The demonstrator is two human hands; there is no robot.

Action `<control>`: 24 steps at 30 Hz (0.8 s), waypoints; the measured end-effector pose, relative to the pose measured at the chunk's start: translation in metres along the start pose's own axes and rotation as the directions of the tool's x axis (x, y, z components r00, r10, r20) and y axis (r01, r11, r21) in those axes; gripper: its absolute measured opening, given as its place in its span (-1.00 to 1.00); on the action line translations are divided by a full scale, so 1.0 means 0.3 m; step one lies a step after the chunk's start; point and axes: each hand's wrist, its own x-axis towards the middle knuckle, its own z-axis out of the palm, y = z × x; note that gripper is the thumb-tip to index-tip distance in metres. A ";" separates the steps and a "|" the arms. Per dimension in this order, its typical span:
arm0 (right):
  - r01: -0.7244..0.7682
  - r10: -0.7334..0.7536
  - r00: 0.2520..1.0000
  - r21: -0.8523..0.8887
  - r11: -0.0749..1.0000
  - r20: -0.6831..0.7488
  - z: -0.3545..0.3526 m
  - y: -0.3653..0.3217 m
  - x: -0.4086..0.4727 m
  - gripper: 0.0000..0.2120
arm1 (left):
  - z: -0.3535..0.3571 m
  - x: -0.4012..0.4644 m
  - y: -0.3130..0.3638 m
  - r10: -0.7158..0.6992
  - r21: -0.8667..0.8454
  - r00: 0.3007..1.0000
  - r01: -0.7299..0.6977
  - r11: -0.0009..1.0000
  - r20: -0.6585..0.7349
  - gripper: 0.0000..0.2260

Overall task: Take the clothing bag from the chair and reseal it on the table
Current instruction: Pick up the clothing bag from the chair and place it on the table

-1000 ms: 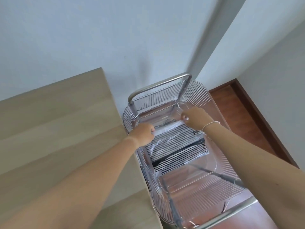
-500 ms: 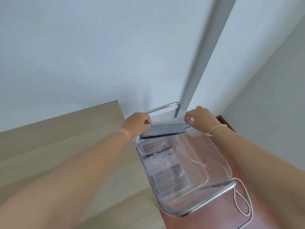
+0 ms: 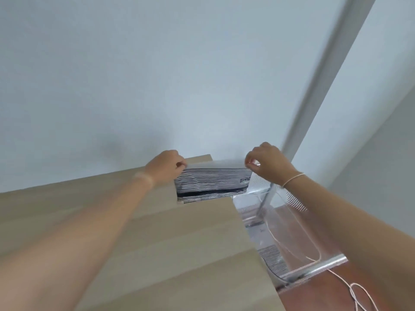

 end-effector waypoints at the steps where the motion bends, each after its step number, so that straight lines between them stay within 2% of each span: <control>1: 0.010 -0.010 1.000 0.005 1.000 0.001 0.017 -0.058 0.008 -0.87 | -0.023 -0.048 -0.043 -0.016 0.012 1.000 0.016 1.000 0.002 -0.78; 6: 0.067 -0.067 0.998 0.059 0.996 0.007 0.132 -0.334 0.011 -0.87 | -0.117 -0.284 -0.253 -0.123 0.025 0.992 0.124 0.992 -0.027 -0.82; 10: 0.022 -0.037 0.995 0.162 0.987 0.094 0.217 -0.517 0.007 -0.87 | -0.164 -0.450 -0.382 -0.227 -0.081 0.974 0.228 0.970 0.016 -0.87; 16: 0.030 -0.049 0.996 0.231 0.973 0.074 0.315 -0.730 0.022 -0.89 | -0.191 -0.617 -0.539 -0.285 -0.125 0.958 0.285 0.950 0.020 -0.79; 19: 0.017 -0.034 0.998 0.261 0.965 0.062 0.342 -0.801 0.040 -0.76 | -0.201 -0.658 -0.602 -0.290 -0.130 0.957 0.287 0.949 0.001 -0.76; 21: 0.032 -0.049 0.997 0.246 0.969 0.063 0.355 -0.829 0.058 -0.74 | -0.206 -0.667 -0.633 -0.283 -0.129 0.959 0.277 0.952 -0.029 -0.75; 24: 0.067 -0.072 0.997 0.165 0.984 0.026 0.361 -0.849 0.088 -0.84 | -0.212 -0.663 -0.665 -0.271 -0.149 0.958 0.256 0.955 -0.096 -0.73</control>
